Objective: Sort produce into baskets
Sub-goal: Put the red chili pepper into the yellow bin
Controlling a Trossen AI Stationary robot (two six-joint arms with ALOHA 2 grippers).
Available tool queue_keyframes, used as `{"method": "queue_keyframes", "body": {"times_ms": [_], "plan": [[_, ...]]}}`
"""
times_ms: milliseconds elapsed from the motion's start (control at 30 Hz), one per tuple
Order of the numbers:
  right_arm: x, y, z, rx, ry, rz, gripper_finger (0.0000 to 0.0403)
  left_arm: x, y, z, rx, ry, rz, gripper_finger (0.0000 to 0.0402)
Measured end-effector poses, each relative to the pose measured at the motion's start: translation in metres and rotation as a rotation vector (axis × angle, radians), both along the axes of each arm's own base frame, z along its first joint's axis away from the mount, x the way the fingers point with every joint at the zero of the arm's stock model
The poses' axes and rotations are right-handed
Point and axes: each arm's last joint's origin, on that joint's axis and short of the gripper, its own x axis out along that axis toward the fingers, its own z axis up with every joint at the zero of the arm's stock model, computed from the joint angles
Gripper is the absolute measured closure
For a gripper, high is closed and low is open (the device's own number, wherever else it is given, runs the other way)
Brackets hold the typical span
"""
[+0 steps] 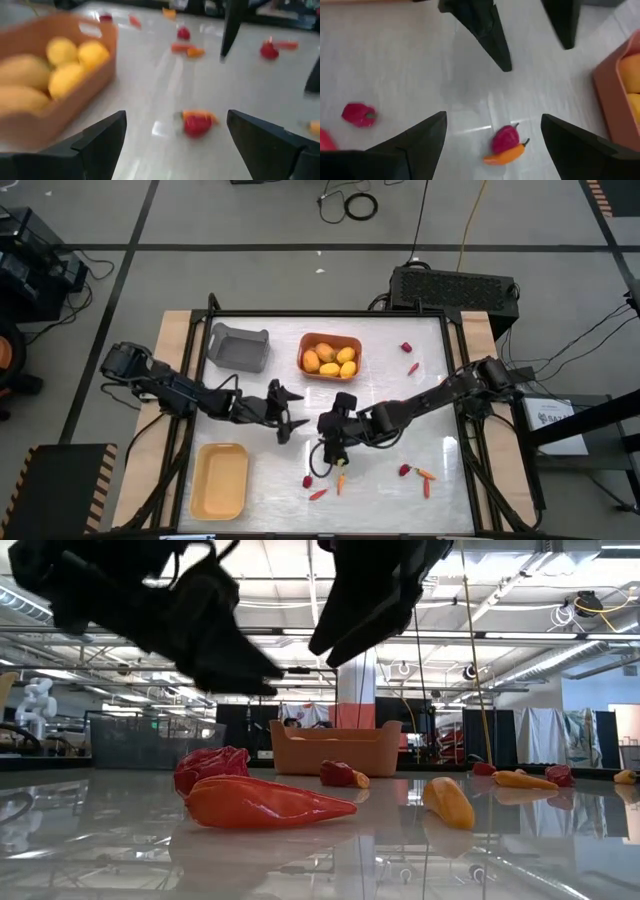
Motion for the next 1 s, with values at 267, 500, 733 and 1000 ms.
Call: {"method": "queue_keyframes", "body": {"times_ms": [267, 500, 733, 1000], "plan": [[-0.027, 0.035, 0.009, -0.129, 0.025, 0.066, 0.0090, 0.014, -0.021, 0.016, -0.023, -0.093, -0.054, 0.0049], [-0.093, 0.073, 0.022, -0.413, -0.028, -0.032, 0.0090, 0.048, -0.058, 0.011, -0.015, -0.077, -0.113, 0.0049], [-0.128, 0.078, 0.056, -0.361, -0.169, -0.081, 0.0090, 0.093, -0.086, 0.000, 0.031, 0.049, -0.132, 0.0049], [-0.133, 0.086, 0.069, -0.306, -0.250, -0.043, 0.0090, 0.110, -0.087, 0.005, 0.132, 0.373, -0.065, 0.0049]]}}
